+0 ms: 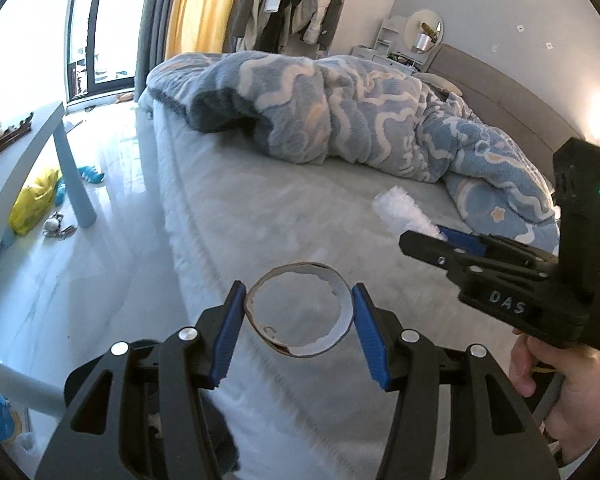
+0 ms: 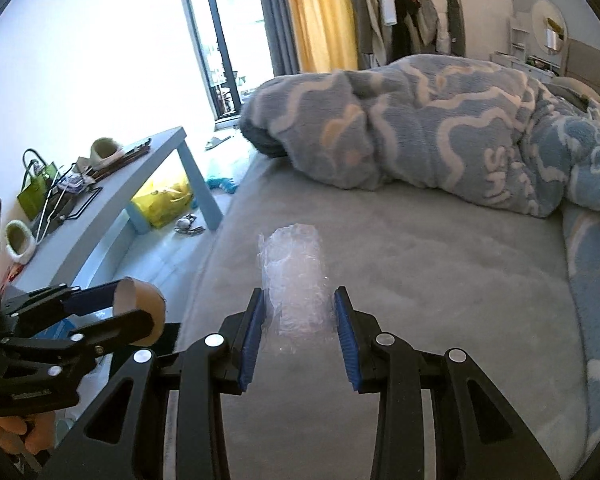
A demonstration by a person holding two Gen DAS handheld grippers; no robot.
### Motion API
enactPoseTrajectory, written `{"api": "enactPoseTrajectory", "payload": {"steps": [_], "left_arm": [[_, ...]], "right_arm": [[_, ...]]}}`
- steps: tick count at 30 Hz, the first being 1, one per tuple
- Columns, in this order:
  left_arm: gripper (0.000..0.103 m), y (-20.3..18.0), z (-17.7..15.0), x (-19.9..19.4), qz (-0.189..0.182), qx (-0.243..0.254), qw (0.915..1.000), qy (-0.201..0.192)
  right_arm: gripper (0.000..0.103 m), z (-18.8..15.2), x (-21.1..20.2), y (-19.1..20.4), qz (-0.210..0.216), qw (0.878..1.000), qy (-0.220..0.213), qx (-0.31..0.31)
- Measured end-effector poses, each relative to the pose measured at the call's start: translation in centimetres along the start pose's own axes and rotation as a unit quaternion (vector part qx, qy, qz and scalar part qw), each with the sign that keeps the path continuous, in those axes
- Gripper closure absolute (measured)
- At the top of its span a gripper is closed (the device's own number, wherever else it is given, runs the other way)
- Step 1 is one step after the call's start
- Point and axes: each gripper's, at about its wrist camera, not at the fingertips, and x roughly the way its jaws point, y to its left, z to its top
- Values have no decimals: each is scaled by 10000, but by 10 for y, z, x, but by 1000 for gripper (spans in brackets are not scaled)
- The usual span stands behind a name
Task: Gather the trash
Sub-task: 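Carry the tape roll and plastic wrap over the black bin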
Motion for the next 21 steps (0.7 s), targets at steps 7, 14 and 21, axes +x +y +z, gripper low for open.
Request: {"api": "enactPoseTrajectory", "payload": {"steps": [7, 14, 21], "left_arm": [[47, 29, -16, -14, 107, -122, 9998, 131], [47, 54, -30, -19, 250, -150, 9993, 249], [46, 93, -50, -17, 460, -242, 9972, 537]], "right_arm": [[67, -8, -1, 32, 165, 9998, 34, -84], [67, -8, 6, 58, 311, 9993, 81, -214], [67, -5, 22, 91, 514, 9979, 171, -356]]}}
